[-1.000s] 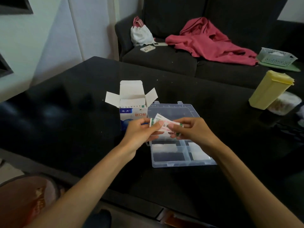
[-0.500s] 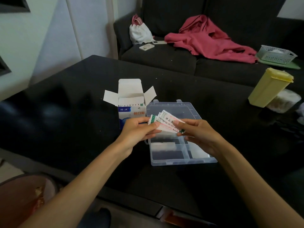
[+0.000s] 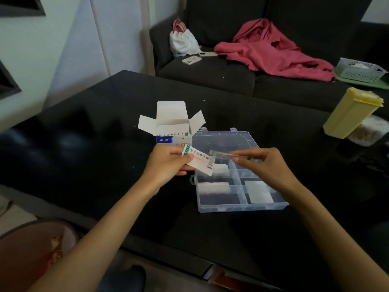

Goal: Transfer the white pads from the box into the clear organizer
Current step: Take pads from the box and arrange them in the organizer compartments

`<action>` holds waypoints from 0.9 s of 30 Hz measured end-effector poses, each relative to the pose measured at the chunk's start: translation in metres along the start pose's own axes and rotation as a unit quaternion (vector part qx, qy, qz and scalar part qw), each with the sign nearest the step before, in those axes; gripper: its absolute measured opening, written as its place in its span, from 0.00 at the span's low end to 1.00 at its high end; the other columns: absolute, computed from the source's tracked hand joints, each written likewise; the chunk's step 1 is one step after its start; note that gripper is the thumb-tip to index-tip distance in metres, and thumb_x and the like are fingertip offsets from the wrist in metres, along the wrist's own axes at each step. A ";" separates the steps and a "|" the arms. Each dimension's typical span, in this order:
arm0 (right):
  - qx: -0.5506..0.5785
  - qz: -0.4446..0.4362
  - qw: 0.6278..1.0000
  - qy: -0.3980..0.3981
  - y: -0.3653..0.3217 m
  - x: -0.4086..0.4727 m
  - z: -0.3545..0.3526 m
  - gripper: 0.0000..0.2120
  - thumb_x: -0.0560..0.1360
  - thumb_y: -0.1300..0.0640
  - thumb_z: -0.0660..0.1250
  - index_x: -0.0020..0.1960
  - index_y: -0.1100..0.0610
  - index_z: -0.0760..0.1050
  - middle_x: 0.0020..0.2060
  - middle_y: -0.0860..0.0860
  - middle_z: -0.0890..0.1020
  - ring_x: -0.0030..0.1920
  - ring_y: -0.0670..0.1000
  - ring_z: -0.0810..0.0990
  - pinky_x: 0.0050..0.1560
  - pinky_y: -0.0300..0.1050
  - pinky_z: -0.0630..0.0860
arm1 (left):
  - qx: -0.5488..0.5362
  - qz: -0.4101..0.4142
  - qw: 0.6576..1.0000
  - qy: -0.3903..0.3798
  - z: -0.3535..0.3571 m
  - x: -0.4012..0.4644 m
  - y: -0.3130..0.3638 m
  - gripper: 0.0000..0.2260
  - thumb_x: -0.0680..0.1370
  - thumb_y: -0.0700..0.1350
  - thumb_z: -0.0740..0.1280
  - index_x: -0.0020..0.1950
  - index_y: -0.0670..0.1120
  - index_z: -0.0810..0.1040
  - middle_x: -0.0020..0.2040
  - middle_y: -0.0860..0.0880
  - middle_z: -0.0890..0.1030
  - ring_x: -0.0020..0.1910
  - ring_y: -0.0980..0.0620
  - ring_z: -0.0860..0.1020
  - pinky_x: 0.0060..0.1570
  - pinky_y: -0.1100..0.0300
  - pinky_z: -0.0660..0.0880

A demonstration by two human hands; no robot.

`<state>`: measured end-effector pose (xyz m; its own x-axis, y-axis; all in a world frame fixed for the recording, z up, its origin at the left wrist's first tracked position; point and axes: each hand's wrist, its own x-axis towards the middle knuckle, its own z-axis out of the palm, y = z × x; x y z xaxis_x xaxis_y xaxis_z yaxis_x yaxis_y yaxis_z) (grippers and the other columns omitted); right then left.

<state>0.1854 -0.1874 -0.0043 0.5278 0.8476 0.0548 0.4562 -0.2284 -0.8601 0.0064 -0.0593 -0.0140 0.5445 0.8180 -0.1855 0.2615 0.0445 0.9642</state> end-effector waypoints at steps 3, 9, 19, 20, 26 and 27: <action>-0.104 -0.031 0.992 -0.066 0.000 0.004 -0.014 0.06 0.72 0.55 0.69 0.46 0.45 0.80 0.43 0.44 0.77 0.45 0.46 0.76 0.42 0.34 0.73 | 0.068 0.076 0.993 0.051 -0.008 -0.001 -0.004 0.10 0.76 0.41 0.69 0.57 0.44 0.80 0.49 0.48 0.84 0.39 0.56 0.84 0.39 0.60 0.80; -0.233 -0.094 0.947 -0.199 0.007 0.013 -0.001 0.09 0.75 0.55 0.66 0.54 0.47 0.79 0.44 0.43 0.78 0.44 0.43 0.75 0.38 0.29 0.70 | 0.086 0.116 0.986 0.078 -0.011 0.001 -0.005 0.10 0.75 0.42 0.69 0.56 0.44 0.81 0.52 0.47 0.83 0.40 0.57 0.83 0.40 0.60 0.81; -0.425 -0.218 0.853 -0.209 -0.003 0.020 0.011 0.11 0.74 0.50 0.67 0.56 0.47 0.80 0.52 0.45 0.82 0.48 0.44 0.79 0.48 0.33 0.74 | 0.027 0.088 0.992 0.088 -0.014 0.005 -0.005 0.10 0.75 0.43 0.69 0.56 0.44 0.81 0.51 0.48 0.84 0.38 0.57 0.84 0.38 0.62 0.81; -0.444 -0.207 0.842 -0.228 -0.006 0.021 0.010 0.11 0.74 0.49 0.67 0.56 0.47 0.80 0.53 0.45 0.81 0.49 0.43 0.79 0.49 0.33 0.74 | 0.022 0.084 0.993 0.086 -0.013 0.005 -0.004 0.10 0.76 0.43 0.69 0.56 0.44 0.80 0.51 0.48 0.84 0.39 0.57 0.84 0.38 0.62 0.81; -0.416 -0.089 0.821 -0.379 -0.029 0.039 0.003 0.13 0.74 0.56 0.68 0.59 0.50 0.78 0.58 0.48 0.79 0.53 0.45 0.78 0.58 0.44 0.75 | 0.007 0.065 0.995 0.073 -0.012 0.006 -0.004 0.10 0.76 0.43 0.69 0.57 0.45 0.80 0.49 0.49 0.84 0.39 0.58 0.83 0.38 0.64 0.80; -0.413 -0.077 0.817 -0.394 -0.031 0.041 0.003 0.13 0.75 0.58 0.67 0.59 0.50 0.77 0.59 0.48 0.79 0.55 0.46 0.78 0.59 0.46 0.75 | 0.007 0.063 0.996 0.070 -0.012 0.006 -0.004 0.10 0.76 0.43 0.69 0.57 0.45 0.80 0.50 0.49 0.84 0.39 0.58 0.83 0.38 0.64 0.80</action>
<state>0.1909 -0.1443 0.0233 -0.0576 0.8675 -0.4941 0.9738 -0.0602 -0.2192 -0.0011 -0.0478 -0.0167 0.4575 0.8886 -0.0340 0.2105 -0.0710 0.9750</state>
